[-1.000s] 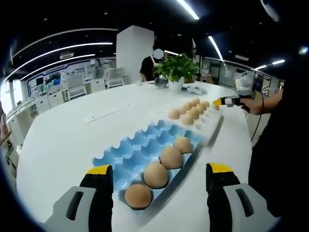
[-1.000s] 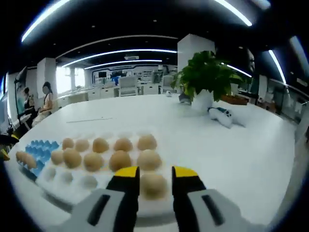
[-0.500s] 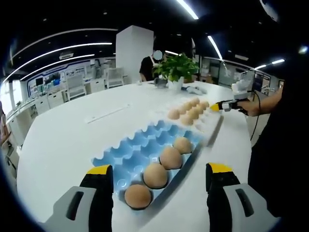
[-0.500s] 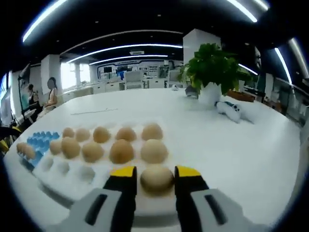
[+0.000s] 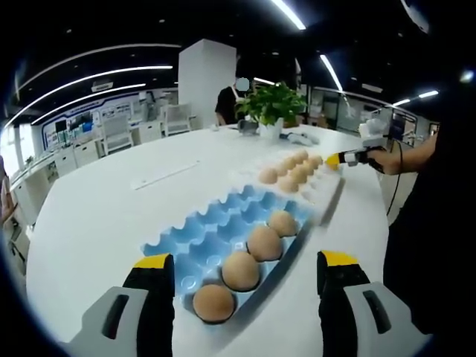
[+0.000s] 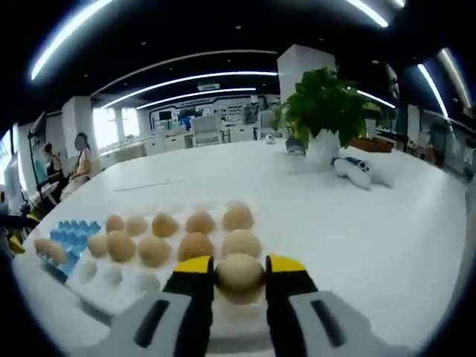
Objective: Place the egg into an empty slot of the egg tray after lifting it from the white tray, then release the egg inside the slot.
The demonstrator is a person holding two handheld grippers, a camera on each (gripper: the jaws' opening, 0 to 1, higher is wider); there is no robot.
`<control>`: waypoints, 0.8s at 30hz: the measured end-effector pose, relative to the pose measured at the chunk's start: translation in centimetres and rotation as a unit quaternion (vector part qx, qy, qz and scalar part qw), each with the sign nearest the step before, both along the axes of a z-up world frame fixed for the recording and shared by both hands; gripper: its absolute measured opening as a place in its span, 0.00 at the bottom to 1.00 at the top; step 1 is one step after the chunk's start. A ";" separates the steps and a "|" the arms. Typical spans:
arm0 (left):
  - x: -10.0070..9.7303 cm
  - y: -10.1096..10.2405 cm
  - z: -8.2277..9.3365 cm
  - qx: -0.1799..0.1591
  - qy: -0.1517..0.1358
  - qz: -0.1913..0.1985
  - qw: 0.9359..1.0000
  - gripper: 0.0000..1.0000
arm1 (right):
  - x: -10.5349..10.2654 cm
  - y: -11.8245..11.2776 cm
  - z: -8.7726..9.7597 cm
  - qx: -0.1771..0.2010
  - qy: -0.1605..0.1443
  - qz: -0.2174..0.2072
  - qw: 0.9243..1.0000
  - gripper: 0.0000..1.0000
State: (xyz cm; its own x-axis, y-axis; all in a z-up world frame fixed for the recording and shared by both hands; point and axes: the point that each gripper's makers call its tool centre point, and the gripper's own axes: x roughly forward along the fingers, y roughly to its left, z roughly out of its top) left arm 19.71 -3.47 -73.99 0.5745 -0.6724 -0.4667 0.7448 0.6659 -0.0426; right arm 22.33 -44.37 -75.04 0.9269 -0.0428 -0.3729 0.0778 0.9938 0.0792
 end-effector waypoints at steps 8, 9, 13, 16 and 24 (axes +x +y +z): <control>0.1 0.2 -0.2 0.004 0.000 0.003 1.000 0.79 | 0.6 3.7 1.2 0.031 -0.019 0.042 0.998 0.26; 0.1 0.2 -0.2 0.005 0.001 0.003 1.000 0.78 | 0.6 4.9 1.3 0.040 -0.019 0.056 0.997 0.26; 0.0 0.1 -0.2 0.004 0.001 0.002 1.000 0.78 | 1.2 7.3 1.3 0.033 -0.017 0.100 0.994 0.26; 0.0 0.2 -0.2 0.005 0.000 0.002 1.000 0.78 | 1.3 8.9 1.6 0.029 -0.017 0.122 0.992 0.26; 0.0 0.4 -0.1 0.005 0.000 0.005 1.000 0.78 | 1.3 11.9 1.5 0.042 -0.010 0.159 0.986 0.26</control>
